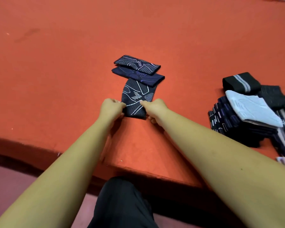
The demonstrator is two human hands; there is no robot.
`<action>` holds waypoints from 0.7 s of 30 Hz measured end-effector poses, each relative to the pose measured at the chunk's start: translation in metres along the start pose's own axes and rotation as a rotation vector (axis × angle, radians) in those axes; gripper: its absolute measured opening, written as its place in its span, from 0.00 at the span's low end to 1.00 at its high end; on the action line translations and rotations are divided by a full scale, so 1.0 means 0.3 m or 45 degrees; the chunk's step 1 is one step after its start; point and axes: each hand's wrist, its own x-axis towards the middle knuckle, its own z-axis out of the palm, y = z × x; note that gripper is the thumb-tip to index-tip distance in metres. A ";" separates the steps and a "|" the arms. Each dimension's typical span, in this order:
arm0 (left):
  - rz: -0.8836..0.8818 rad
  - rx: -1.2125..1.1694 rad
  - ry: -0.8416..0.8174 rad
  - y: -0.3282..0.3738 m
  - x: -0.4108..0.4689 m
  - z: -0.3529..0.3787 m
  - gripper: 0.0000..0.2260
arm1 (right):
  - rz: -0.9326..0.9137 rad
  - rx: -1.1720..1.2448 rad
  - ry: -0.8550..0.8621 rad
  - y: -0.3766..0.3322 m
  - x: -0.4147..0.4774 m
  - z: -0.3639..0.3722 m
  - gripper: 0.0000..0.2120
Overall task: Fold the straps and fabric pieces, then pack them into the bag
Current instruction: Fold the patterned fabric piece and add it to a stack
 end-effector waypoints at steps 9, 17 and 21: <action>-0.471 -1.281 -0.600 -0.020 -0.350 0.043 0.10 | 0.189 0.920 -0.329 0.110 -0.206 -0.134 0.04; -0.512 -1.494 -0.560 -0.081 -0.470 0.117 0.14 | -0.160 0.620 -0.479 0.160 -0.389 -0.325 0.07; -0.523 -1.545 -0.449 -0.045 -0.485 0.157 0.15 | -0.163 0.620 -0.759 0.156 -0.455 -0.449 0.09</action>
